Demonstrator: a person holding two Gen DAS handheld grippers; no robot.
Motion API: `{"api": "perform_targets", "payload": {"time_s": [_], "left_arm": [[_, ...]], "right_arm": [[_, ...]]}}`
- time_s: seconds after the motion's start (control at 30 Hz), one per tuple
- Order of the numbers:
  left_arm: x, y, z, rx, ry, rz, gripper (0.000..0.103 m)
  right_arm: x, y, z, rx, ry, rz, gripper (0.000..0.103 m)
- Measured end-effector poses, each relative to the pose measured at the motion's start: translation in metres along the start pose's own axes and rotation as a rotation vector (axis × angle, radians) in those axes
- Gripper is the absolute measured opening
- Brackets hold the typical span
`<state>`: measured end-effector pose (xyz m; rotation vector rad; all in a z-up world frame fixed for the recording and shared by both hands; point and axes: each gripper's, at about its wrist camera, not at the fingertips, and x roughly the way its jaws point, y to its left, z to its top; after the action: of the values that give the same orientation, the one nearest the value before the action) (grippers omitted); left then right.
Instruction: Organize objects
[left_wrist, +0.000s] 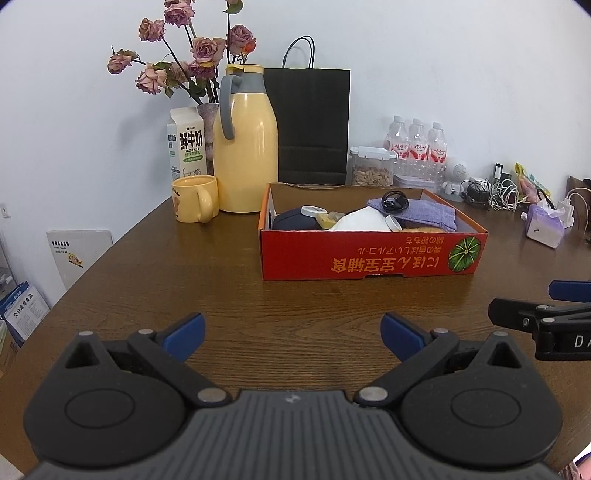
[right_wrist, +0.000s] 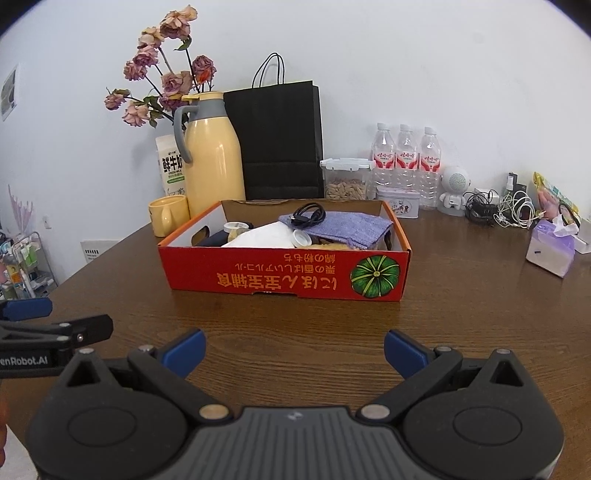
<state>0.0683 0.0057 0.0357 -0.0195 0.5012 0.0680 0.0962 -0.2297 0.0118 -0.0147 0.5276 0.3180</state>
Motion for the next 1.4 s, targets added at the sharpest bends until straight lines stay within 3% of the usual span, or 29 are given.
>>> {"api": "perform_targets", "payload": {"time_s": [1.4], "left_arm": [[-0.0012,0.0003,-0.0016,0.003,0.003,0.019,0.103]], "right_arm": [[-0.0007,-0.0004,0.0013,-0.001,0.0,0.001,0.103]]}}
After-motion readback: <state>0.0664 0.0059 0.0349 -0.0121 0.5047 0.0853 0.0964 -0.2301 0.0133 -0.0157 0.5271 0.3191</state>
